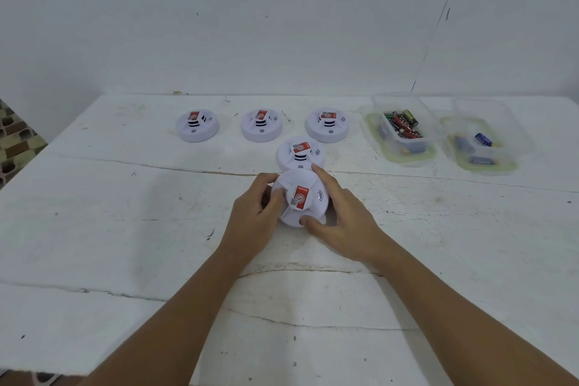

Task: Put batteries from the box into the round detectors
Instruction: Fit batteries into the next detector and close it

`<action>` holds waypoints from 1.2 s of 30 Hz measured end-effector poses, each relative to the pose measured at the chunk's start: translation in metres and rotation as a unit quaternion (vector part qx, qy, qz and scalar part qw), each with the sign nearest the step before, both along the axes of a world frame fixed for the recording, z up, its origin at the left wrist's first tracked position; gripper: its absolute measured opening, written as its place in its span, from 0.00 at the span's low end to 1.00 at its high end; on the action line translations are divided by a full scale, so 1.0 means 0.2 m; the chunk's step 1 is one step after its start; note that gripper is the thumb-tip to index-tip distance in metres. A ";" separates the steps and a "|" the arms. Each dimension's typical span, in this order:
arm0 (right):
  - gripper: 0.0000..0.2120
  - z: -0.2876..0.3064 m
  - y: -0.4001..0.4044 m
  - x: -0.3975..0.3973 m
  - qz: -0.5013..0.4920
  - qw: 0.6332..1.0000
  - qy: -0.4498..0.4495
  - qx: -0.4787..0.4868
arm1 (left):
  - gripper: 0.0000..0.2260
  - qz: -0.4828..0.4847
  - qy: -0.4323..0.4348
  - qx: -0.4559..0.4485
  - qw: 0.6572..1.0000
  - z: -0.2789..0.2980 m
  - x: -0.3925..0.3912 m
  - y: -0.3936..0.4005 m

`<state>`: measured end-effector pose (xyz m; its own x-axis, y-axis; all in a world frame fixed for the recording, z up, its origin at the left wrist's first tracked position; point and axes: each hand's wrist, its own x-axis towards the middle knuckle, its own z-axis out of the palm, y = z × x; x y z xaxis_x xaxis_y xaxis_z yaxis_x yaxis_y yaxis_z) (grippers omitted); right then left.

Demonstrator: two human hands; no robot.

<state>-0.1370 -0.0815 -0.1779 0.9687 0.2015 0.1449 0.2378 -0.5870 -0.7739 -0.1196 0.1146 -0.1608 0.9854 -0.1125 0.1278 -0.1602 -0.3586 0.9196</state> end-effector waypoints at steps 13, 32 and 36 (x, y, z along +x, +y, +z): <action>0.42 0.01 0.00 0.00 0.001 1.000 0.004 0.006 | 0.08 -0.001 -0.003 0.010 1.000 0.00 0.00 0.00; 0.37 0.03 0.02 0.00 -0.016 0.999 0.036 0.024 | 0.07 0.001 -0.003 -0.003 1.000 0.00 0.00 0.00; 0.32 0.04 0.00 0.00 -0.027 0.998 0.046 0.037 | 0.07 -0.004 0.003 -0.005 1.000 0.00 0.00 0.00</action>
<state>-0.1367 -0.0808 -0.1703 0.9877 0.1413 0.0675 0.1338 -0.5373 -0.8327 -0.1194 0.1152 -0.1603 0.9852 -0.1182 0.1238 -0.1579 -0.3475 0.9243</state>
